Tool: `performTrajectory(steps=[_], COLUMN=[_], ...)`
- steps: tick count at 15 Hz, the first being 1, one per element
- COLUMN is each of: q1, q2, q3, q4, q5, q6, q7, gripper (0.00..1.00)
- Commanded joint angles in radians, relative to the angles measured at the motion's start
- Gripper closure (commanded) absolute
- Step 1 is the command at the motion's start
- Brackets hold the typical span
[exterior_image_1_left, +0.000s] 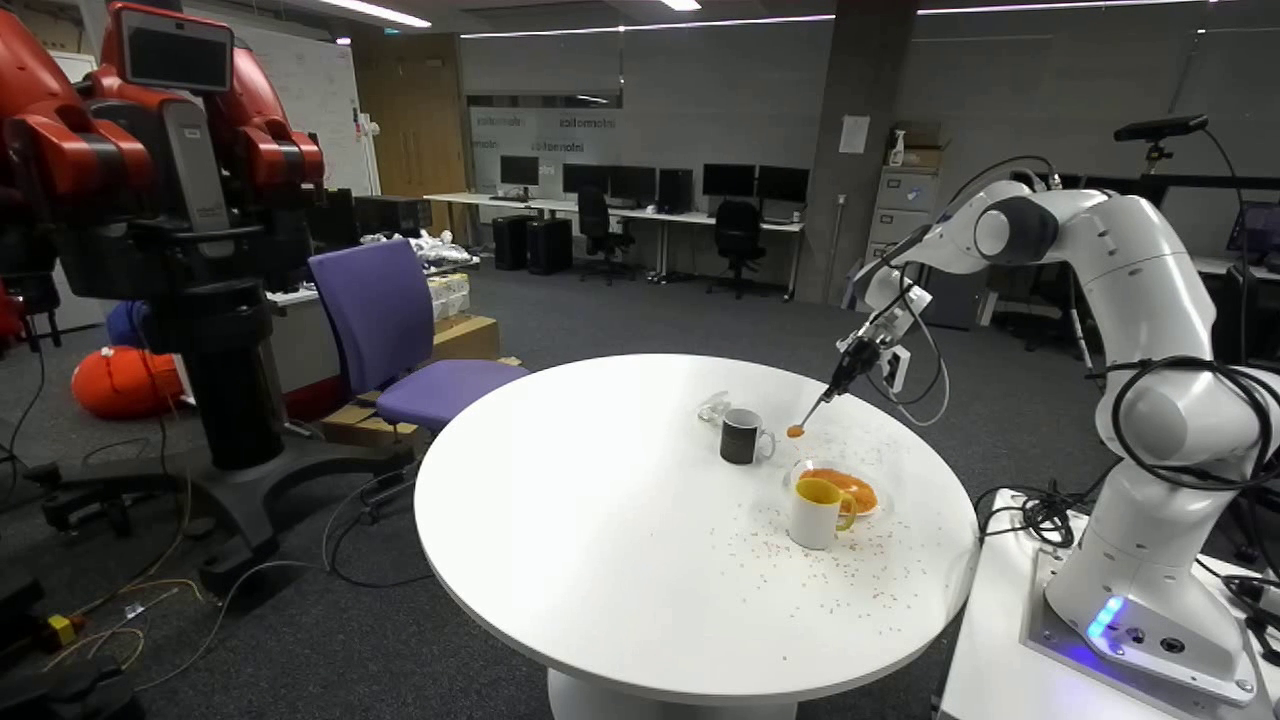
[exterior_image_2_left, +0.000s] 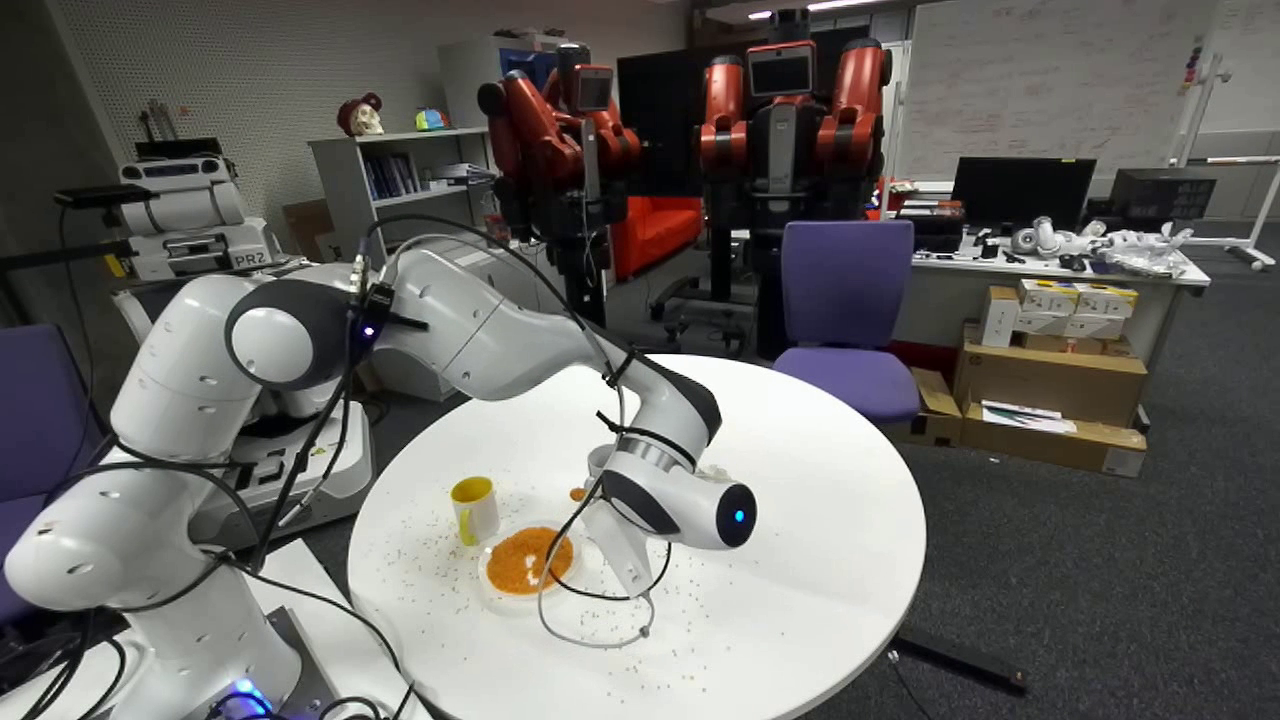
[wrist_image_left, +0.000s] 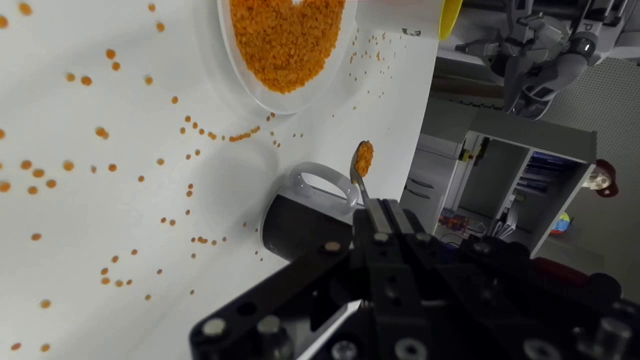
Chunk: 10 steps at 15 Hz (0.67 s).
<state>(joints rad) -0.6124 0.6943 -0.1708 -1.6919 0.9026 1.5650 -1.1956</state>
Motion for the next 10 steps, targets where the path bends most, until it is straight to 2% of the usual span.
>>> performTrajectory(steps=[1,10], q1=[-0.002,0.01], q2=[-0.013,-0.011], q3=[0.006,0.001], q4=[0.026,0.065], q5=[0.039,0.106], q6=[-0.062,-0.094], q7=[0.05,0.098], gripper=[0.99,0.99])
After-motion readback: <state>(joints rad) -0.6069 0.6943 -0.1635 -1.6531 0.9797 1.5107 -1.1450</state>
